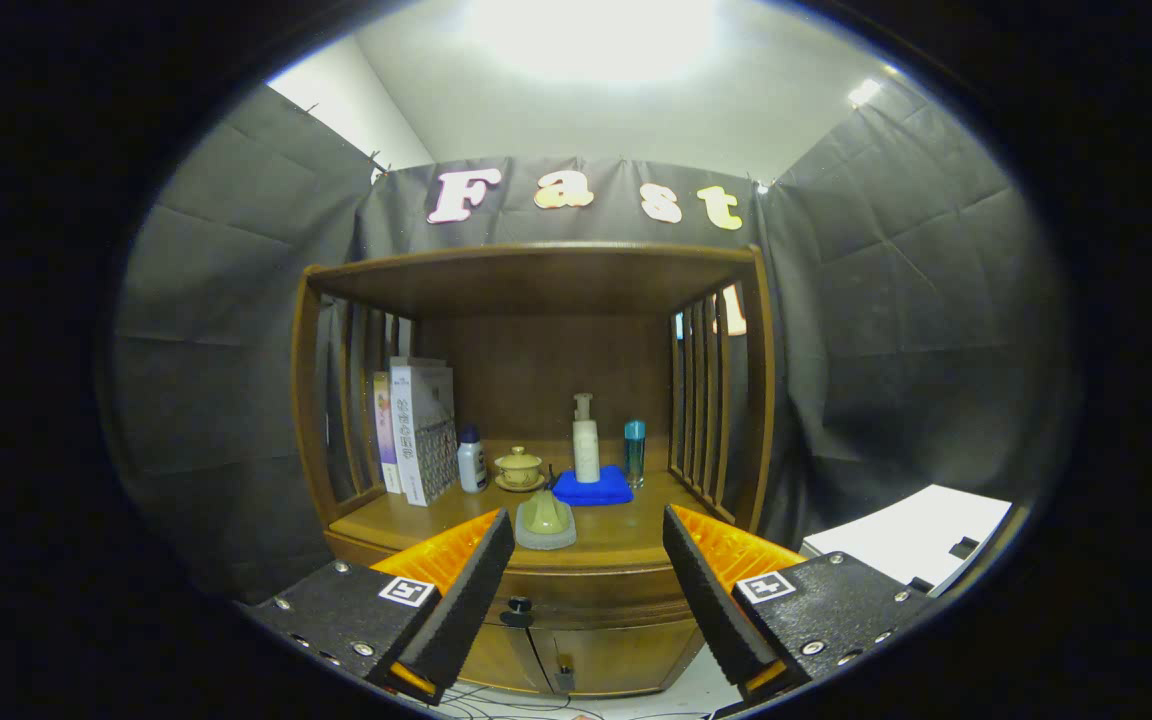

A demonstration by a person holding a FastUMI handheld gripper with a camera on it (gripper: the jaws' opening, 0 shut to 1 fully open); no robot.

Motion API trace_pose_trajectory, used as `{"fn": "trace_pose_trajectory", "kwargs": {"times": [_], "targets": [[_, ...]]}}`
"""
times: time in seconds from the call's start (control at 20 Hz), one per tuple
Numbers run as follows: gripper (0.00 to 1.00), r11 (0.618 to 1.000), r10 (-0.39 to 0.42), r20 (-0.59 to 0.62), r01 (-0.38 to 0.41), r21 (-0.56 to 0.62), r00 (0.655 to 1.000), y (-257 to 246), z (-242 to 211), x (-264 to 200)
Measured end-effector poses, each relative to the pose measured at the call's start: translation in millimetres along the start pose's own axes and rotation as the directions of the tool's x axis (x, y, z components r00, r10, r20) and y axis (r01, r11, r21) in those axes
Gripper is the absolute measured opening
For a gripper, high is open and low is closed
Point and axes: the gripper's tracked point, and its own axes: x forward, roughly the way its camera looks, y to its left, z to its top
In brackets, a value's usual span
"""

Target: Pull open the drawer, take out the items inside it, and place them on the countertop above the cabinet.

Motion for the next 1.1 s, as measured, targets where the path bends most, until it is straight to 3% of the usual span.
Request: {"fn": "trace_pose_trajectory", "kwargs": {"times": [0.35, 0.55, 1.1], "targets": [[0.95, 0.994, 0.002, 0.085, 0.007, -0.106, 0.996, 19.4, 36.6, -54.6], [0.94, 0.995, 0.035, 0.086, -0.027, -0.097, 0.996, 31.1, 40.3, -72.4], [0.94, 0.997, 0.008, 0.141, 0.003, -0.075, 0.990, 11.1, 60.1, -84.7]]}}
